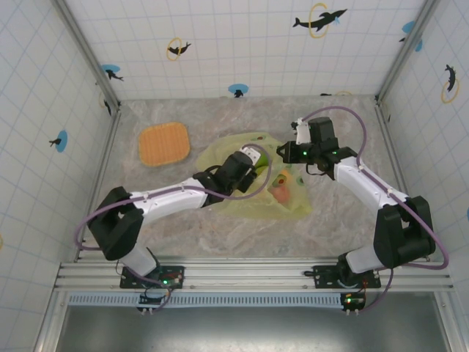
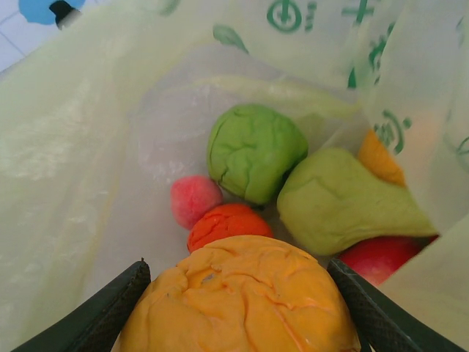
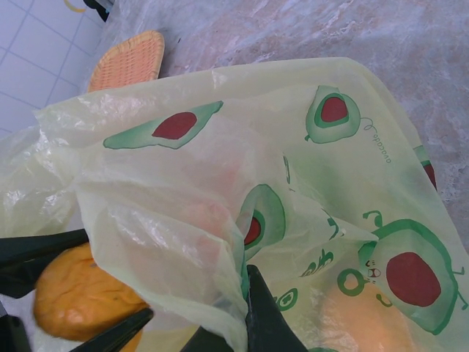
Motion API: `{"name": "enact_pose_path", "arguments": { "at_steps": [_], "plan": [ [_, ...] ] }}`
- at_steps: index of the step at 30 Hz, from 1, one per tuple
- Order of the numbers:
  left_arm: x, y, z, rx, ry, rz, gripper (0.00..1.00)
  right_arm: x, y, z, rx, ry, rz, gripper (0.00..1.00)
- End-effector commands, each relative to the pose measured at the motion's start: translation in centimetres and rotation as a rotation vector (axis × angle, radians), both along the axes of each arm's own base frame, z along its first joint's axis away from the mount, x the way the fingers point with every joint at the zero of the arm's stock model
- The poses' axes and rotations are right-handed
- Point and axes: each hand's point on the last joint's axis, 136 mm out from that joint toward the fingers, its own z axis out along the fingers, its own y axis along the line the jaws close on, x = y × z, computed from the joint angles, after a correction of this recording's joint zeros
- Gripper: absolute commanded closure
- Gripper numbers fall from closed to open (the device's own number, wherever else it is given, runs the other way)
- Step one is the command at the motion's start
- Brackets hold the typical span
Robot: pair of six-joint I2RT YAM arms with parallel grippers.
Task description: Place the fruits into the plastic bag
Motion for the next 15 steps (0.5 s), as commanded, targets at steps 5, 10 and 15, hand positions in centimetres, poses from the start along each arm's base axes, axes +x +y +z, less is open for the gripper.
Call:
{"name": "enact_pose_path", "arguments": {
  "at_steps": [5, 10, 15],
  "plan": [
    [3.8, 0.0, -0.7, 0.110, -0.086, 0.094, 0.42, 0.6, 0.6, 1.8, 0.036, -0.049, 0.012, 1.00],
    [5.6, -1.1, 0.1, 0.010, -0.101, 0.139, 0.41, 0.4, 0.4, 1.6, 0.030, -0.045, 0.008, 1.00],
    [7.3, -1.5, -0.3, -0.093, -0.065, 0.185, 0.38, 0.3, 0.1, 1.4, 0.030, -0.040, 0.003, 1.00]
  ]
}}
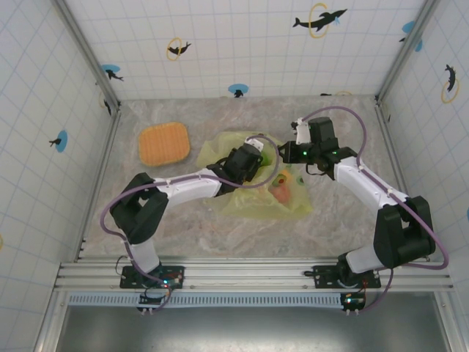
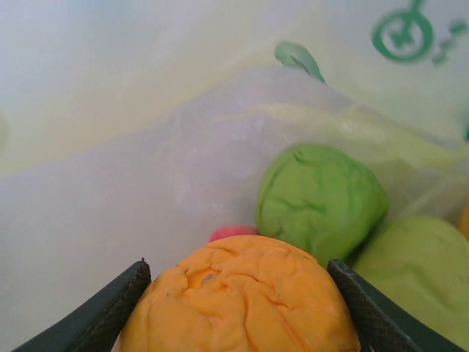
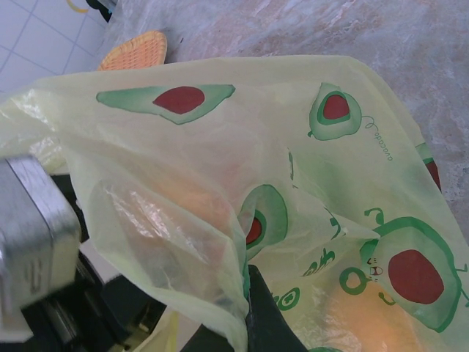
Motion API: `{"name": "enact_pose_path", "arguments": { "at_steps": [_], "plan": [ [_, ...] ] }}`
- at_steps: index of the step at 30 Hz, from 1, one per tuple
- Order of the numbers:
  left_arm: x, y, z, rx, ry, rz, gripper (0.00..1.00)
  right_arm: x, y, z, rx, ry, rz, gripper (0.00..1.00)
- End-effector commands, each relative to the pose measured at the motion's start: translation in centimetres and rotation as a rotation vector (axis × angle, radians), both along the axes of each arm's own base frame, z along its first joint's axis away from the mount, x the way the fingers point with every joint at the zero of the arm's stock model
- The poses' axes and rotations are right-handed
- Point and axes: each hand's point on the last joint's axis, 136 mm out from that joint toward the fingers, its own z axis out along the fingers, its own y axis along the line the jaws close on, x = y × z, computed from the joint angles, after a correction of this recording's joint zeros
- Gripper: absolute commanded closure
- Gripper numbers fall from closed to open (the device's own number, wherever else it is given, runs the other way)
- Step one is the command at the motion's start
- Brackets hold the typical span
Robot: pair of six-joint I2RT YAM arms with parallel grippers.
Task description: Place the fruits into the plastic bag
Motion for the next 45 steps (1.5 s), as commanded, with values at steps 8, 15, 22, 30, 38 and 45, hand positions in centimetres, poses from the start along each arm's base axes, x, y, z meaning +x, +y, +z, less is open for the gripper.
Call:
{"name": "enact_pose_path", "arguments": {
  "at_steps": [8, 15, 22, 30, 38, 45],
  "plan": [
    [1.5, -1.9, 0.2, -0.144, 0.033, 0.004, 0.32, 0.3, -0.5, 1.3, 0.020, -0.043, -0.010, 1.00],
    [1.2, -2.2, 0.8, -0.163, 0.049, -0.014, 0.24, 0.2, -0.8, 1.2, 0.017, -0.039, -0.015, 1.00],
    [0.6, -2.4, 2.6, -0.209, 0.051, -0.035, 0.19, 0.2, -1.1, 1.3, 0.017, -0.043, -0.024, 1.00],
    [-1.1, -2.5, 6.4, -0.309, 0.046, -0.092, 0.19, 0.3, -0.9, 0.9, 0.023, -0.032, -0.022, 1.00],
    [-4.0, -4.7, 10.9, -0.489, 0.091, -0.256, 0.19, 0.4, -0.6, 0.8, 0.026, -0.029, -0.017, 1.00],
    [-7.8, -5.6, 14.9, -0.625, 0.125, -0.437, 0.19, 0.5, -0.6, 0.8, 0.024, -0.030, -0.017, 1.00]
  ]
}}
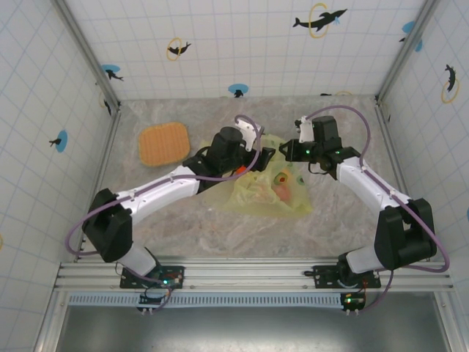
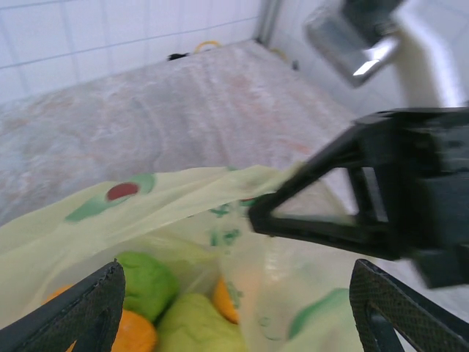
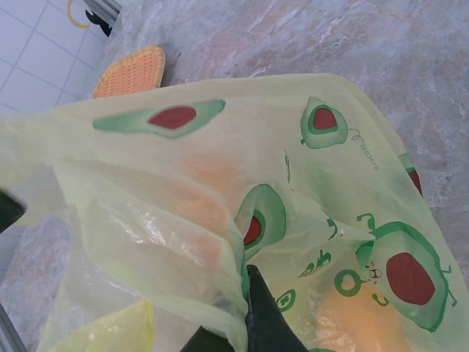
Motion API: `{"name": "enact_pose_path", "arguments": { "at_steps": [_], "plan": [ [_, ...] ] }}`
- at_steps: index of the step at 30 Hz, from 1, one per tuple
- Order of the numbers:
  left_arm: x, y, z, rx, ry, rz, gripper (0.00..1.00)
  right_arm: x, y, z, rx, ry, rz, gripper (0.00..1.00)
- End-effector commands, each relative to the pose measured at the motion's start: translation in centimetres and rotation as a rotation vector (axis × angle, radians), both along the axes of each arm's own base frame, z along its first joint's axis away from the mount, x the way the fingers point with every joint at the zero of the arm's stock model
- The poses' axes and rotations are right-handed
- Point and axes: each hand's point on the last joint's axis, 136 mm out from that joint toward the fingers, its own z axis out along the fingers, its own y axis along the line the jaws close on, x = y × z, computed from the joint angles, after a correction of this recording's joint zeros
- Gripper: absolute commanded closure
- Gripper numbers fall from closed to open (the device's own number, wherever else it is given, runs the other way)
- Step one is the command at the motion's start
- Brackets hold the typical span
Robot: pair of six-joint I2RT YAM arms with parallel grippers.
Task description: Place the fruits into the plastic bag
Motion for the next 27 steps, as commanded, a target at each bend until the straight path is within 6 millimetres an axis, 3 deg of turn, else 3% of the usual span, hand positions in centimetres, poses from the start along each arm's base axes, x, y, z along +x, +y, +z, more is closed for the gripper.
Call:
{"name": "enact_pose_path", "arguments": {
  "at_steps": [1, 5, 10, 15, 20, 23, 27],
  "plan": [
    [-2.8, -0.5, 3.1, -0.115, 0.003, -0.116, 0.19, 0.0, 0.3, 0.1, 0.014, -0.014, 0.010, 1.00],
    [-4.5, 0.5, 4.9, -0.156, -0.023, -0.159, 0.18, 0.0, 0.4, -0.1, 0.016, -0.013, 0.012, 1.00],
    [-3.8, 5.0, 5.1, -0.196, 0.023, -0.014, 0.17, -0.1, 0.4, -0.1, 0.021, -0.013, 0.013, 1.00],
    [-1.5, 13.7, 1.4, -0.223, 0.183, 0.292, 0.18, -0.1, 0.4, -0.3, 0.021, -0.012, 0.012, 1.00],
    [-2.1, 19.7, -2.2, -0.233, 0.276, 0.515, 0.16, -0.1, 0.4, -0.7, 0.027, -0.009, 0.014, 1.00],
    [-2.8, 21.4, -4.9, -0.242, 0.366, 0.587, 0.15, -0.1, 0.6, -0.9, 0.037, -0.004, 0.019, 1.00],
    [-4.3, 21.0, -8.8, -0.275, 0.514, 0.588, 0.15, -0.1, 0.8, -0.8, 0.040, -0.007, 0.021, 1.00]
  ]
}}
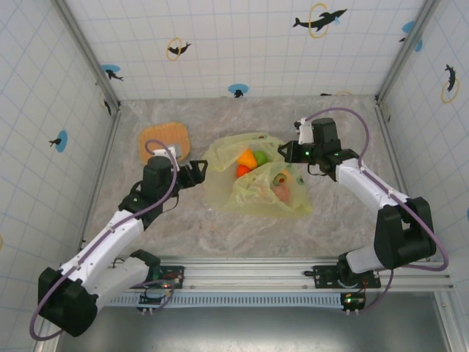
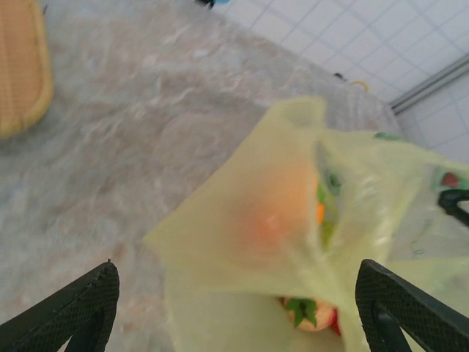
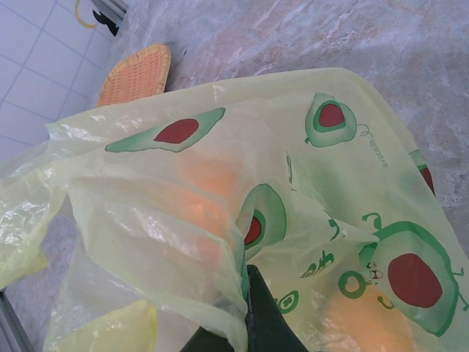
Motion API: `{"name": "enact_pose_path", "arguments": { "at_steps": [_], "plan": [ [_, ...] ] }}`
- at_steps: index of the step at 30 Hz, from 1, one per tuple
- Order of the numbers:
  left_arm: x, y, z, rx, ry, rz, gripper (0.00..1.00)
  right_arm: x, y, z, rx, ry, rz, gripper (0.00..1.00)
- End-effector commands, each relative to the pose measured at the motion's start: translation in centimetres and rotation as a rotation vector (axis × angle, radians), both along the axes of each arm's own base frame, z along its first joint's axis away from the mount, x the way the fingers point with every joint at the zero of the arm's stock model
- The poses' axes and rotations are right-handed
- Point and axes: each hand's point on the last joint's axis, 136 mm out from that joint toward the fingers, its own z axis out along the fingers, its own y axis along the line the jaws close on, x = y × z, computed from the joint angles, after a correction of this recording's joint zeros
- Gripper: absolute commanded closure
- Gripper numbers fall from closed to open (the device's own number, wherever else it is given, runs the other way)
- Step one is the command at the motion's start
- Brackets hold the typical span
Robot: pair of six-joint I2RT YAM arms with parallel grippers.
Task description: Place the fruits into the plastic bag
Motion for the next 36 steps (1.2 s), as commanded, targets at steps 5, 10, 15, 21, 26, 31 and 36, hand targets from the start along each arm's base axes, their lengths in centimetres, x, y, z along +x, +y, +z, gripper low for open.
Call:
{"name": "enact_pose_path", "arguments": {
  "at_steps": [5, 10, 15, 21, 26, 31, 36],
  "plan": [
    [-3.0, -2.1, -6.2, -0.223, 0.234, -0.037, 0.18, -0.1, 0.3, -0.3, 0.013, -0.011, 0.008, 1.00],
    [-3.5, -4.4, -7.3, -0.256, 0.262, -0.124, 0.33, -0.1, 0.4, -0.2, 0.014, -0.014, 0.007, 1.00],
    [-3.5, -6.6, -6.5, -0.302, 0.244, -0.208, 0.70, -0.1, 0.1, -0.3, 0.001, -0.014, 0.001, 1.00],
    [-2.5, -8.7, -0.4, -0.360, 0.082, -0.307, 1.00, 0.2, -0.5, 0.9, -0.010, -0.035, -0.009, 1.00],
    [-1.6, -10.5, 6.8, -0.390, -0.070, -0.413, 1.00, 1.0, -2.1, 4.8, -0.027, -0.126, -0.056, 1.00],
    [-0.2, -11.2, 11.1, -0.346, -0.173, -0.439, 1.00, 1.3, -4.3, 7.6, -0.059, -0.203, -0.134, 1.00],
    [2.4, -11.7, 8.4, -0.215, -0.107, -0.402, 1.00, 0.7, -4.9, 7.8, -0.057, -0.227, -0.160, 1.00]
  ]
}}
